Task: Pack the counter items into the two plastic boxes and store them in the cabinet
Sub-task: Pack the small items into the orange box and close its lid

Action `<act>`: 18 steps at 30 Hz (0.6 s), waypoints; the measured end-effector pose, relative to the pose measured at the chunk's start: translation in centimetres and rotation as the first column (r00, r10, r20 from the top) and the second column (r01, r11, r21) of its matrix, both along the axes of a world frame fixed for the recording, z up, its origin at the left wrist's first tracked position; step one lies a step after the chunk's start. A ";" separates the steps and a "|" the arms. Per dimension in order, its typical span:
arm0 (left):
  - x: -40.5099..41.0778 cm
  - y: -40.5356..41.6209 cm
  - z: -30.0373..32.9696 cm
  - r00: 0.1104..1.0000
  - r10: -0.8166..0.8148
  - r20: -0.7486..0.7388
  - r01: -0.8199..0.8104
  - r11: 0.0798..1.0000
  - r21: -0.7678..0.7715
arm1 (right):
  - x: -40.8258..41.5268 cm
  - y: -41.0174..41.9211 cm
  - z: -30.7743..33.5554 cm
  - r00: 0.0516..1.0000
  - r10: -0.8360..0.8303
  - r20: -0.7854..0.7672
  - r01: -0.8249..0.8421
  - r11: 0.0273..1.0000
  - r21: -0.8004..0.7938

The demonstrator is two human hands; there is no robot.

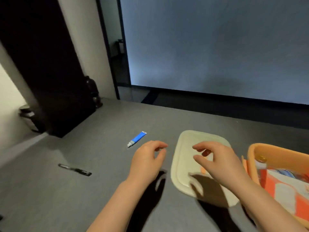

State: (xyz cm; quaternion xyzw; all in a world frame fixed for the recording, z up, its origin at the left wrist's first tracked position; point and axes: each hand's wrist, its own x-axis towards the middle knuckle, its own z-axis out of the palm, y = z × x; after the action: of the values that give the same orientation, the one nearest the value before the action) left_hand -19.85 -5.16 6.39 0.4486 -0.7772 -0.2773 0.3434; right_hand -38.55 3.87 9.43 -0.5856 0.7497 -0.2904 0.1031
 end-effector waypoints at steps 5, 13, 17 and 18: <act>9.4 -1.9 -0.6 0.980 0.185 0.075 -0.185 0.983 -0.010 | 7.4 -5.4 -1.7 0.987 0.157 -0.021 -0.156 0.987 0.044; 21.0 -6.1 -4.3 0.903 0.296 0.311 -0.323 0.946 0.037 | 14.3 -13.8 -5.9 0.954 0.278 -0.117 -0.256 0.952 0.168; 25.4 -8.7 -7.7 0.933 0.242 0.266 -0.298 0.935 0.192 | 15.1 -19.4 -8.6 0.918 0.299 -0.261 -0.224 0.933 0.280; 26.1 -9.2 -8.5 0.939 0.211 0.273 -0.269 0.943 0.194 | 15.0 -20.8 -9.2 0.902 0.308 -0.301 -0.213 0.926 0.311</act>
State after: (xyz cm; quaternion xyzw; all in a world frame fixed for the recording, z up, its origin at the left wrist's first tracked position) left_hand 6.21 -14.41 -2.12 0.6082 -0.7159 -0.2624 0.2208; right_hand -23.53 -16.94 0.27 -0.7033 0.7027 -0.0617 0.0874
